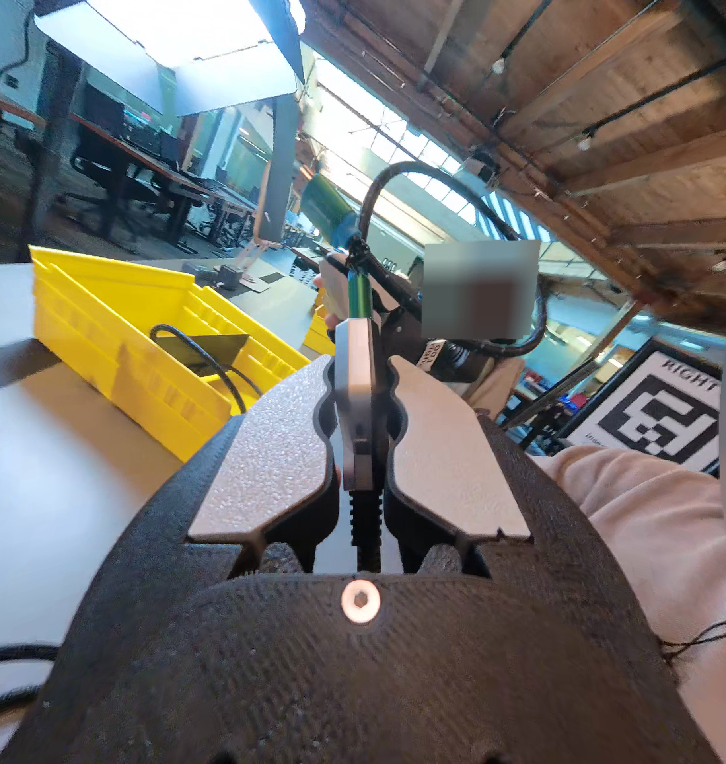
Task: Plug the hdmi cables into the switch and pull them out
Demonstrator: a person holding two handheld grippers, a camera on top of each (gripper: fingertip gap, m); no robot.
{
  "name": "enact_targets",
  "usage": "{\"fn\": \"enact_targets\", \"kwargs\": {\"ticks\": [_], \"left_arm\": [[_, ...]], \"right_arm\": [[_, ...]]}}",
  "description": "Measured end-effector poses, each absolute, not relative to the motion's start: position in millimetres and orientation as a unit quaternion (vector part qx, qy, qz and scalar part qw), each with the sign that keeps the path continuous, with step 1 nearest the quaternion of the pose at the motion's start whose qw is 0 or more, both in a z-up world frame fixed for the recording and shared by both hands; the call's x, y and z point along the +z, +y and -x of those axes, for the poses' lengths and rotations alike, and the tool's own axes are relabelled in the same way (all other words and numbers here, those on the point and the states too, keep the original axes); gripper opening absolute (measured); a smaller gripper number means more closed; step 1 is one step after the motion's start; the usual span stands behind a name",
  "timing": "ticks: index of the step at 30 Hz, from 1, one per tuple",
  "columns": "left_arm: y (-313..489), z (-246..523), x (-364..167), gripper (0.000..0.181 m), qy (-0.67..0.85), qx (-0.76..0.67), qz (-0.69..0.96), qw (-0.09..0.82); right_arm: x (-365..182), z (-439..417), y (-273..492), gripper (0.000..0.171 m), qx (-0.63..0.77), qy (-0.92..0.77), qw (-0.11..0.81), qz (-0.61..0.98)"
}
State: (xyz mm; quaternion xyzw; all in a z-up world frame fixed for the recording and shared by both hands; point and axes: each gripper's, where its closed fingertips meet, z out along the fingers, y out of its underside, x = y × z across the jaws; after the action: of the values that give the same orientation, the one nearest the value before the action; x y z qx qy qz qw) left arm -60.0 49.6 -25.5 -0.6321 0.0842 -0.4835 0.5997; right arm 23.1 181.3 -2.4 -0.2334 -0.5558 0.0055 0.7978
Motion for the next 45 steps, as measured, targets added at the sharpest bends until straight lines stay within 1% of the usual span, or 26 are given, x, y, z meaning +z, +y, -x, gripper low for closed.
{"fn": "enact_targets", "kwargs": {"ticks": [2,3,4,6,7,8,10,12,14,17,21,22,23,24,25,26,28,29,31,35,36,37,38,39,41,45], "left_arm": [[53.1,55.5,-27.1,0.021,0.095,-0.466,0.639,0.604],[53.8,52.1,-28.6,0.021,0.104,-0.46,0.639,0.608],[53.3,49.3,-28.7,0.021,0.112,-0.456,0.635,0.613],[53.3,44.5,-28.5,0.021,0.12,-0.452,0.632,0.618],[52.5,40.6,-28.3,0.021,0.13,-0.449,0.631,0.62],[51.2,35.8,-27.7,0.021,0.141,-0.446,0.628,0.622],[50.5,25.8,-28.4,0.021,0.16,-0.437,0.629,0.623],[50.6,16.1,-29.8,0.021,0.179,-0.421,0.63,0.628],[51.4,5.3,-35.6,0.021,0.196,-0.409,0.641,0.62],[52.8,1.9,-35.5,0.021,0.208,-0.378,0.65,0.626],[52.2,1.0,-25.5,0.022,0.218,-0.36,0.64,0.644],[52.0,2.2,-23.3,0.022,0.216,-0.361,0.638,0.645],[52.3,9.5,-26.0,0.022,0.213,-0.351,0.646,0.643],[54.2,27.6,-32.4,0.021,0.198,-0.33,0.657,0.648],[53.8,47.2,-33.6,0.021,0.173,-0.336,0.656,0.654],[51.1,59.9,-29.4,0.021,0.155,-0.356,0.646,0.657],[49.3,63.8,-21.4,0.021,0.163,-0.344,0.64,0.668],[49.8,60.0,-20.1,0.021,0.173,-0.331,0.642,0.67],[49.3,52.0,-19.9,0.021,0.185,-0.319,0.647,0.667],[44.0,56.4,-12.7,0.021,0.18,-0.311,0.643,0.677],[43.1,59.1,-10.2,0.021,0.175,-0.317,0.638,0.679],[42.6,61.1,-9.3,0.021,0.171,-0.322,0.636,0.68],[43.0,62.8,-9.9,0.021,0.169,-0.323,0.636,0.68],[43.4,63.7,-11.1,0.021,0.168,-0.322,0.637,0.68],[43.4,63.2,-12.6,0.021,0.17,-0.32,0.64,0.678],[44.2,62.4,-12.8,0.021,0.173,-0.314,0.642,0.678]], "right_arm": [[-15.8,-7.0,171.6,0.001,0.129,-0.587,0.747,0.285],[-24.5,1.6,159.7,0.001,0.222,-0.604,0.696,0.318],[-33.3,8.7,138.9,0.004,0.343,-0.618,0.615,0.349],[-33.3,12.1,94.4,0.021,0.554,-0.602,0.445,0.364],[-27.7,12.1,84.7,0.028,0.61,-0.58,0.401,0.361],[-23.8,13.3,80.8,0.033,0.639,-0.562,0.38,0.362],[-19.0,12.6,68.9,0.038,0.677,-0.547,0.344,0.352],[-18.4,15.9,60.9,0.032,0.685,-0.542,0.328,0.359],[-12.8,15.9,55.1,0.015,0.686,-0.535,0.353,0.343],[-8.9,13.0,54.9,0.014,0.654,-0.56,0.387,0.33],[2.1,9.7,53.8,0.012,0.686,-0.535,0.375,0.32],[9.4,7.5,56.6,0.013,0.7,-0.512,0.384,0.317],[41.3,-11.4,80.8,0.011,0.75,-0.415,0.419,0.298],[71.9,-40.7,112.0,0.011,0.785,-0.345,0.428,0.287],[89.7,-65.6,128.8,0.012,0.766,-0.34,0.471,0.277],[87.7,-72.2,134.9,0.012,0.7,-0.381,0.521,0.304],[60.0,-62.8,164.4,0.012,0.531,-0.449,0.595,0.404],[45.9,-59.1,180.2,0.012,0.467,-0.474,0.603,0.441],[9.1,-55.0,209.2,0.012,0.365,-0.521,0.571,0.519],[-84.9,-87.5,262.6,0.012,0.135,-0.592,0.438,0.663],[-107.8,-99.7,268.5,0.012,0.095,-0.6,0.388,0.693],[-126.9,-110.0,274.6,0.013,0.063,-0.598,0.348,0.719],[-139.9,-117.5,282.9,0.021,0.033,-0.592,0.331,0.734],[-147.3,-121.3,288.9,0.031,0.017,-0.588,0.326,0.74],[-146.2,-115.6,284.2,0.049,0.058,-0.585,0.325,0.74],[-92.8,-96.6,274.3,0.051,0.166,-0.545,0.414,0.71]]}}
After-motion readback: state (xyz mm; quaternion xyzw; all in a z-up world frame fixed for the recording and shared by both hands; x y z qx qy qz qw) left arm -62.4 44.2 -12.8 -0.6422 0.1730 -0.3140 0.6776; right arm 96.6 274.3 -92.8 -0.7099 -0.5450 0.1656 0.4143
